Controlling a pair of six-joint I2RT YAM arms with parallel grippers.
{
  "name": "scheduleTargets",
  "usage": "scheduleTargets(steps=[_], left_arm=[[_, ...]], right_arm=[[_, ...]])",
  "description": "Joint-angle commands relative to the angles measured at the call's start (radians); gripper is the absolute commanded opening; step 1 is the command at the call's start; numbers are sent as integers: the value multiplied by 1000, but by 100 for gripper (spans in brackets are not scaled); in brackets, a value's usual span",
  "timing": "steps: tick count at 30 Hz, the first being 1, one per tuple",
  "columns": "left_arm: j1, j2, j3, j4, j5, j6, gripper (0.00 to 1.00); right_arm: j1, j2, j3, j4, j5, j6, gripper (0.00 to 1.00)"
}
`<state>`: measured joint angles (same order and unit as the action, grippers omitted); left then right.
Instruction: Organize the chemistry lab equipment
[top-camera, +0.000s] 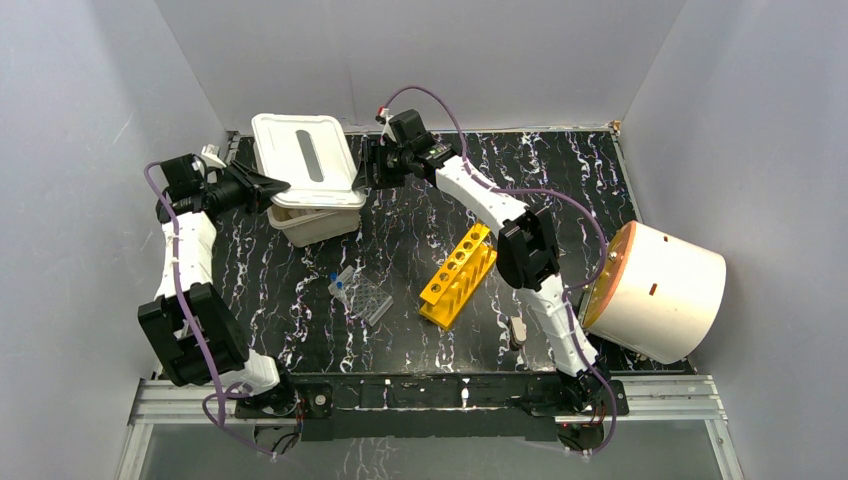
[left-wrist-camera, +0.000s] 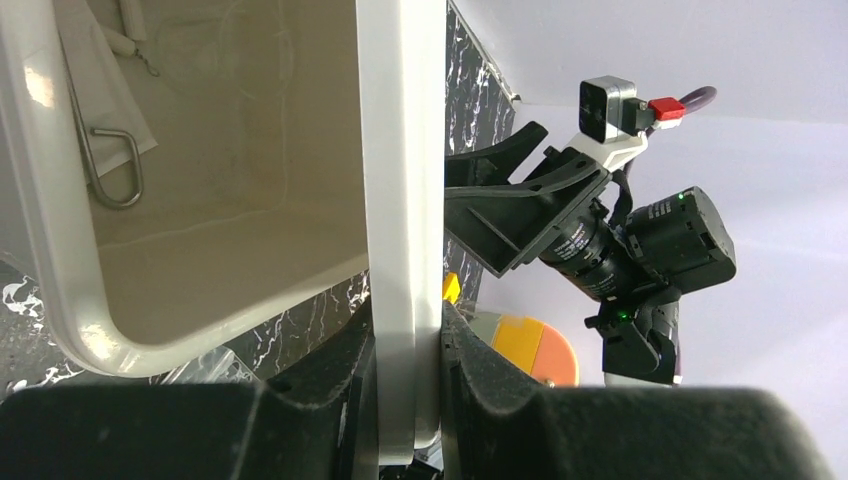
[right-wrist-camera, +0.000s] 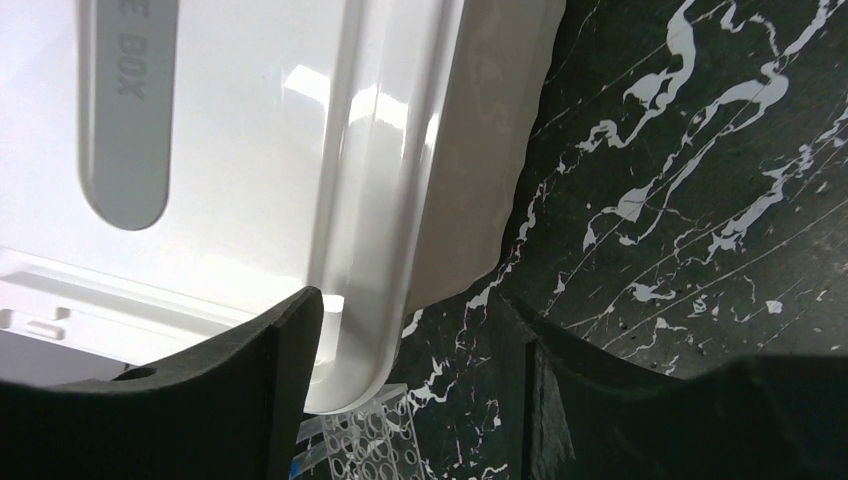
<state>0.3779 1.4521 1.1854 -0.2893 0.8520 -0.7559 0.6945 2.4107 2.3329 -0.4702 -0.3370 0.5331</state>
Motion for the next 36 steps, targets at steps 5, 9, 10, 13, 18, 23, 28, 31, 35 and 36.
scheduleTargets(steps=[5, 9, 10, 13, 18, 23, 28, 31, 35, 36], left_arm=[[46, 28, 6, -91, -122, 5, 17], [52, 33, 22, -133, -191, 34, 29], [52, 35, 30, -145, -215, 47, 30], [52, 44, 69, -212, -303, 84, 32], [53, 68, 196, -355, -516, 150, 56], [53, 74, 189, -360, -527, 154, 75], [53, 82, 152, -305, -392, 152, 83], [52, 94, 134, -272, -324, 138, 86], [53, 110, 117, -249, -283, 124, 87], [52, 115, 115, -246, -279, 122, 87]], right_arm=[[-8, 4, 60, -16, 30, -35, 69], [-5, 6, 58, -11, 17, -30, 69], [-4, 7, 57, -9, 14, -27, 69], [-3, 13, 57, -6, 8, -19, 69], [-2, 24, 62, 4, -5, -7, 63], [-2, 32, 81, 13, -14, -8, 62], [-2, 31, 96, 27, -38, -7, 59], [-2, 33, 97, 38, -63, 19, 55], [-2, 38, 108, 56, -90, 48, 51], [-2, 41, 113, 62, -97, 54, 50]])
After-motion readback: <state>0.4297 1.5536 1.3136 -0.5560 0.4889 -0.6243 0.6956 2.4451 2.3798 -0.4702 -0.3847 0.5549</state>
